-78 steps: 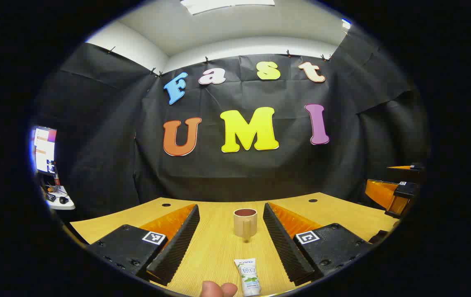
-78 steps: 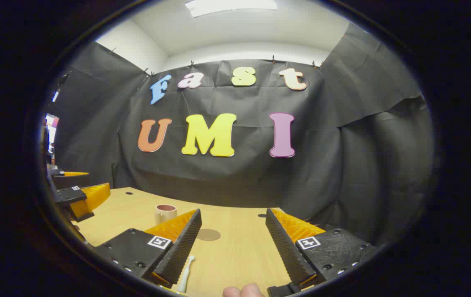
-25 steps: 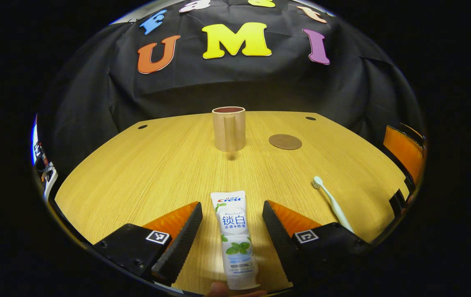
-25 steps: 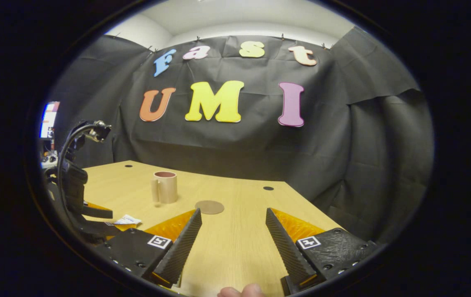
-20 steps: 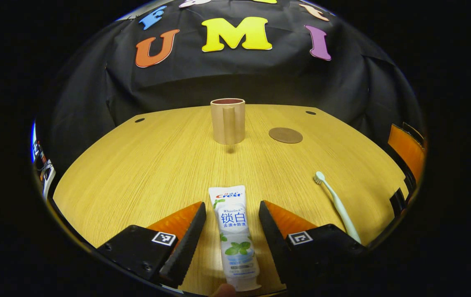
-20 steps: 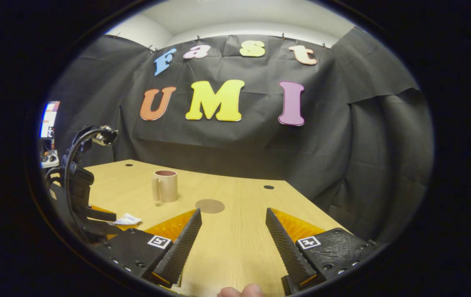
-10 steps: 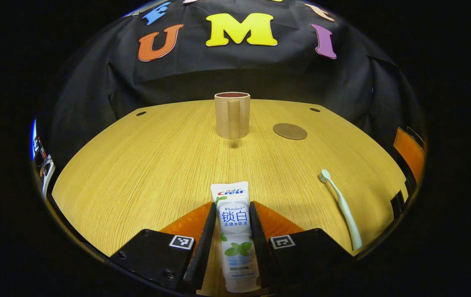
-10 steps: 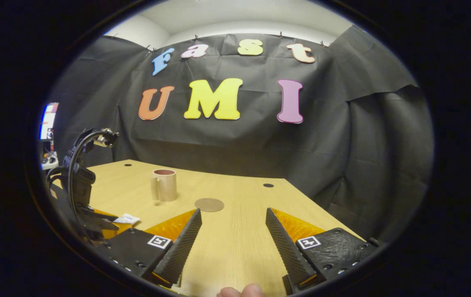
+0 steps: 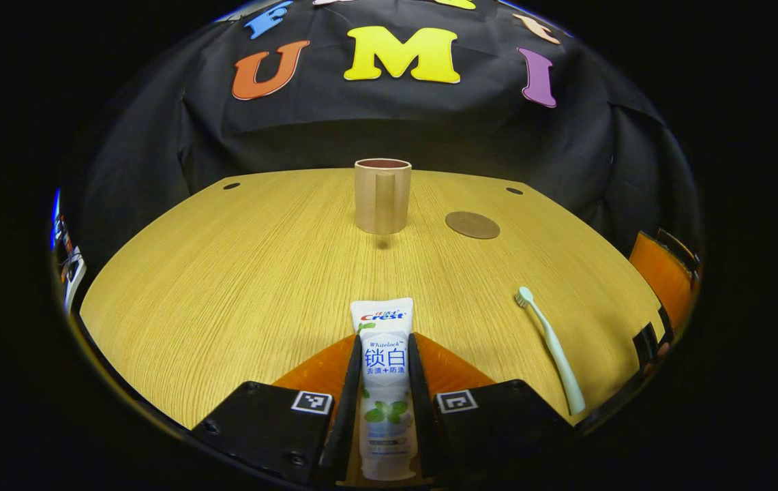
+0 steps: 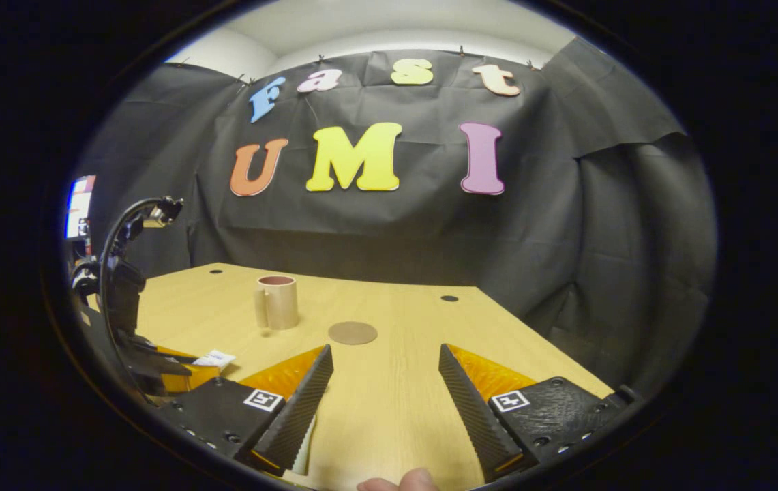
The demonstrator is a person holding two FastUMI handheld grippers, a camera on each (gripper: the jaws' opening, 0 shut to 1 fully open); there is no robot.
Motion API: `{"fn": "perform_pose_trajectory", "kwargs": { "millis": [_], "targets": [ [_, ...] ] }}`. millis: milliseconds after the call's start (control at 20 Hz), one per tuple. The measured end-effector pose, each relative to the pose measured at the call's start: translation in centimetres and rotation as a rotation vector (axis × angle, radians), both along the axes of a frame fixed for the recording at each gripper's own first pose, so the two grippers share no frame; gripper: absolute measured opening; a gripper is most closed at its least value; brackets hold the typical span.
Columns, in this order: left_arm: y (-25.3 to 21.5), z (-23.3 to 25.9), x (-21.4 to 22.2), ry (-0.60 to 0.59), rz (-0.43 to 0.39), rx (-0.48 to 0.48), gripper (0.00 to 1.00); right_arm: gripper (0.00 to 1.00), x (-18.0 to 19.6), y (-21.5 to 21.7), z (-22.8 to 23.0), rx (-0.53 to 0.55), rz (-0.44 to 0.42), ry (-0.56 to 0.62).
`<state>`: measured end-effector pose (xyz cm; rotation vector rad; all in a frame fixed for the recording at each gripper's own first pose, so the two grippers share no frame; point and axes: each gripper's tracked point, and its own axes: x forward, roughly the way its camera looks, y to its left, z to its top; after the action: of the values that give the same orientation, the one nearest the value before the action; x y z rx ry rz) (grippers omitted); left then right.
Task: Put the toothbrush and toothpaste on the desktop into the cup, then pick up the cup and place it on the coaster on the desktop.
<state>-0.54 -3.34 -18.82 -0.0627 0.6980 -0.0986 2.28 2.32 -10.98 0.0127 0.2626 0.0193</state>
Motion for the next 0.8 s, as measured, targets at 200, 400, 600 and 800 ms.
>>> {"fn": "perform_pose_trajectory", "kwargs": {
  "millis": [200,400,600,800],
  "targets": [
    [0.2,1.3,-0.3,-0.049,-0.005,0.002,0.39,0.95,-0.1,1.3,-1.6,0.021,0.019,0.065],
    [0.6,3.0,-0.7,-0.118,0.000,0.001,0.39,0.95,-0.3,3.2,-4.1,0.003,0.050,0.160],
    [1.0,4.5,-1.2,-0.171,0.001,-0.006,0.37,0.97,-0.6,5.9,-5.9,0.003,0.105,0.239],
    [1.7,6.5,-1.7,-0.230,0.017,-0.018,0.36,0.94,-0.4,7.3,-7.5,-0.001,0.119,0.302]
  ]
}}
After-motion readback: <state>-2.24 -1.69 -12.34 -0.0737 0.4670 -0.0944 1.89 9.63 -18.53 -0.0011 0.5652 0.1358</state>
